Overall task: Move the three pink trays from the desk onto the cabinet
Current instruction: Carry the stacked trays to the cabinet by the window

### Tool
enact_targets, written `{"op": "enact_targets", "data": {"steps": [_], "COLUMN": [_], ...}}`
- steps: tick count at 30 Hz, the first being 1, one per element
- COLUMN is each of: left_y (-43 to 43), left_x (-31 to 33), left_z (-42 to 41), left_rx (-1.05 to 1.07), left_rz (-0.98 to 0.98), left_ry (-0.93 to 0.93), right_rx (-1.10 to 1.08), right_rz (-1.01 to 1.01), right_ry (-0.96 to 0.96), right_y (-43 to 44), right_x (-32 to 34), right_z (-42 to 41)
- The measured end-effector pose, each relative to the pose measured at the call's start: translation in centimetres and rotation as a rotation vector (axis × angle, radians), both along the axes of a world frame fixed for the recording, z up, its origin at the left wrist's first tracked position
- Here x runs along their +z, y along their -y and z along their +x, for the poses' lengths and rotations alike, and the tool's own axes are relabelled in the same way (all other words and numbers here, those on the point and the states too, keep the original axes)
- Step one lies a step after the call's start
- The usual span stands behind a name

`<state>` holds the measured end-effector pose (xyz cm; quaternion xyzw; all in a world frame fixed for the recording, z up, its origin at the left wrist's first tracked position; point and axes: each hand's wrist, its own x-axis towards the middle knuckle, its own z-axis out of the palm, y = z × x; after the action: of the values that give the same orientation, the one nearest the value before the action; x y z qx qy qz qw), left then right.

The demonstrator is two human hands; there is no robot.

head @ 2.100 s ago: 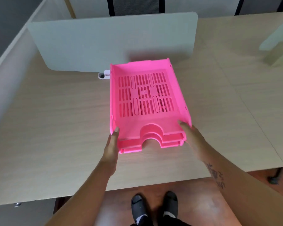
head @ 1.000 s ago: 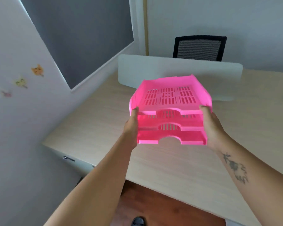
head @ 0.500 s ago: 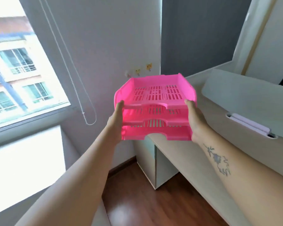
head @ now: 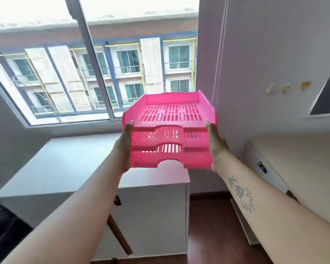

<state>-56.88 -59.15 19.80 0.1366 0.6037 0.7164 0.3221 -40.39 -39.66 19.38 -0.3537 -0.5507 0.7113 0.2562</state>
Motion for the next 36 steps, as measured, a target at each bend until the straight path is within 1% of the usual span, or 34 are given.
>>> {"op": "enact_targets", "data": {"steps": [4, 8, 13, 18, 22, 26, 31, 36], "left_y": [6.7, 12.3, 17.2, 19.8, 20.0, 19.8, 19.3, 19.3], "left_x": [-0.8, -2.8, -5.6, -8.4, -10.1, -11.7, -12.2, -12.0], "left_z": [-4.8, -9.1, -13.1, -15.7, -17.4, -18.8, -20.0, -21.3], "left_rx": [0.182, 0.329, 0.448, 0.479, 0.483, 0.511, 0.529, 0.483], "left_rz": [-0.108, -0.175, -0.237, -0.26, -0.278, -0.319, -0.29, -0.277], "left_ry": [0.019, 0.047, 0.052, 0.012, 0.001, 0.032, 0.043, 0.033], "right_rx": [0.05, 0.123, 0.176, 0.214, 0.232, 0.22, 0.195, 0.18], "right_rz": [-0.005, -0.022, -0.02, -0.029, 0.058, 0.117, 0.135, 0.134], "right_ry": [-0.007, 0.009, 0.006, -0.005, 0.057, 0.094, 0.113, 0.138], "right_y": [5.8, 10.7, 15.4, 18.3, 18.6, 19.2, 18.8, 18.7], "right_x": [-2.3, -4.8, -8.2, -11.4, -13.0, -13.0, -12.9, -12.3], "right_z": [-6.8, -12.8, -18.1, -21.1, -23.2, -23.6, -24.8, -25.5]}}
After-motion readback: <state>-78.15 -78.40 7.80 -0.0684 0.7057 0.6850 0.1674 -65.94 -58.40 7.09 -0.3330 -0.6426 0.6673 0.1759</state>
